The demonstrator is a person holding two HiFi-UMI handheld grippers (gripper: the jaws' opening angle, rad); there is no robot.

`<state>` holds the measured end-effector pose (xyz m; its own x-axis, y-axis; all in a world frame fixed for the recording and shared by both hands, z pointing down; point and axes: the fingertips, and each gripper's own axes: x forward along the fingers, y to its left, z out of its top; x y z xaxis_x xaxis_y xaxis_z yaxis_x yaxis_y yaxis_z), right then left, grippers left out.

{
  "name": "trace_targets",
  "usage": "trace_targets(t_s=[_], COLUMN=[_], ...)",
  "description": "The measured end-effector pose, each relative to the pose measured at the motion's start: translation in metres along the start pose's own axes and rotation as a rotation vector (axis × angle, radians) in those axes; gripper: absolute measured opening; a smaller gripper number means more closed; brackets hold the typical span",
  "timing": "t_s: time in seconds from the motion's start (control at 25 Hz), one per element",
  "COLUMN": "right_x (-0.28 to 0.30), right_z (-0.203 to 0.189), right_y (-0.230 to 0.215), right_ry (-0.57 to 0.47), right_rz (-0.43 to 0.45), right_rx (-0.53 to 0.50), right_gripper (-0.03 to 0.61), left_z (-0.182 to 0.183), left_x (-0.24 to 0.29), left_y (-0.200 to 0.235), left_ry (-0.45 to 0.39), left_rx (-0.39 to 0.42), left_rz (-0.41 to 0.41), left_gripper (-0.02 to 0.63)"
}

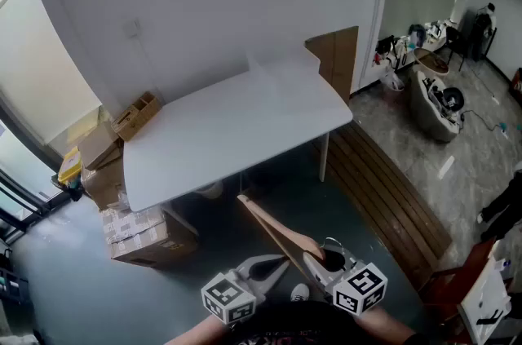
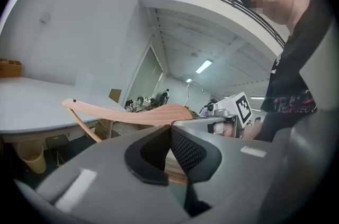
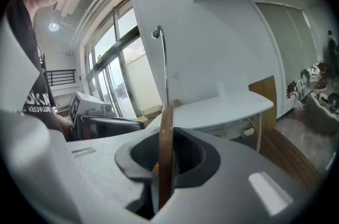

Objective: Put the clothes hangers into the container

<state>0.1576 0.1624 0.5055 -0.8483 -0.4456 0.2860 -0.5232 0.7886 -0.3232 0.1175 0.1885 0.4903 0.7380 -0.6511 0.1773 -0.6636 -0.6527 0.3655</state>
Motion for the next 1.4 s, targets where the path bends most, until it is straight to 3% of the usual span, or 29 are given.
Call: trace_targets(t_s=[1.4], right_x=[0.005], right_z=[0.021], right_y=[-0.043], right_ry=[-0.033], right_rz=[-0.025], right_rx=[0.054], right_gripper=[0.057], left_z=[0.015], left_x=[0.024], left_y=[0.014], left_ry=[-0.002], left_rx=[-0.002], left_rz=[0.017], left_gripper=[0.005])
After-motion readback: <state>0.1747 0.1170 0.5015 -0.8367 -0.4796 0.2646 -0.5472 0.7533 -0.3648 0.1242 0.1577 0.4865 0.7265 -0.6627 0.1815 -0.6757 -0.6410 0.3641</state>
